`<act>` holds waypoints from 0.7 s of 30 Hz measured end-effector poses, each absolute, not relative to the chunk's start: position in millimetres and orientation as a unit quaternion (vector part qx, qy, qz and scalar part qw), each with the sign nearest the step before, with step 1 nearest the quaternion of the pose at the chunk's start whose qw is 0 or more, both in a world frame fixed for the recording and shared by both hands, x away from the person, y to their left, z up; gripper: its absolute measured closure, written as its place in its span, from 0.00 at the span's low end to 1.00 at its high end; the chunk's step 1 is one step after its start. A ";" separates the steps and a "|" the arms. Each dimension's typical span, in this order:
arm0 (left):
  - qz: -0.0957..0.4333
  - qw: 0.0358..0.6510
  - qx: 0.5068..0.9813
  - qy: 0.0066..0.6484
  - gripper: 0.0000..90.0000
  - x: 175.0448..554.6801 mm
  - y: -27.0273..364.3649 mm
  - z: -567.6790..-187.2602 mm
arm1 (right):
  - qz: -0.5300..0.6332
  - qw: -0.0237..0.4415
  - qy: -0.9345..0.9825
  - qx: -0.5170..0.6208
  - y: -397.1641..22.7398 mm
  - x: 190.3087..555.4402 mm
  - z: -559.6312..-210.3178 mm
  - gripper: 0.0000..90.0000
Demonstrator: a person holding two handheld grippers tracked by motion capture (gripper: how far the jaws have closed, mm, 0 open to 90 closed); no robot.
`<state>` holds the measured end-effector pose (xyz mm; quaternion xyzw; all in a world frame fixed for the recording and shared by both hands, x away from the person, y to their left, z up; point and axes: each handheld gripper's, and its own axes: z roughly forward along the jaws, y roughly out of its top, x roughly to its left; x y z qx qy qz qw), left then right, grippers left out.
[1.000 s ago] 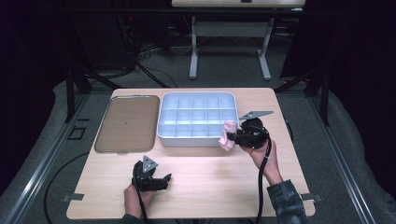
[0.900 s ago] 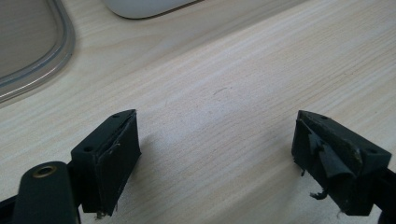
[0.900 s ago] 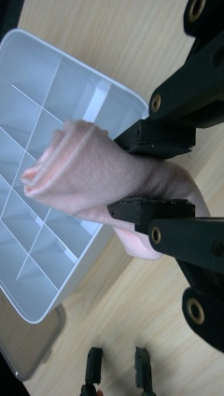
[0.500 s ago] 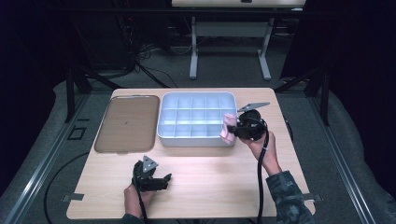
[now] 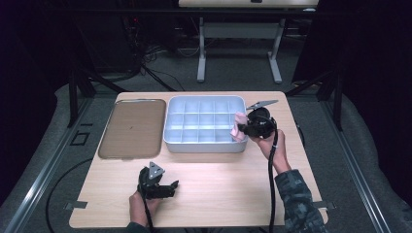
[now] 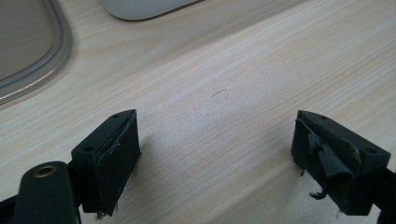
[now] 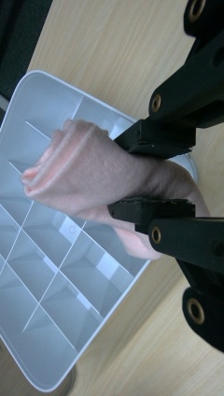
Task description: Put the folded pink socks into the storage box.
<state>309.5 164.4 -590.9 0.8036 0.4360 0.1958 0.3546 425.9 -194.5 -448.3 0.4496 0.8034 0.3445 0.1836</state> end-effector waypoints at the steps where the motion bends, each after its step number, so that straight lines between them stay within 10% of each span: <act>1: 0.196 0.355 0.804 0.436 0.17 309.5 164.4 -590.9 | 0.344 0.184 0.803 0.450 -194.5 425.9 -448.3 0.79; 21: 0.195 0.355 0.804 0.435 0.17 309.6 164.4 -590.9 | 0.287 0.203 0.818 0.456 -185.0 457.4 -476.5 0.78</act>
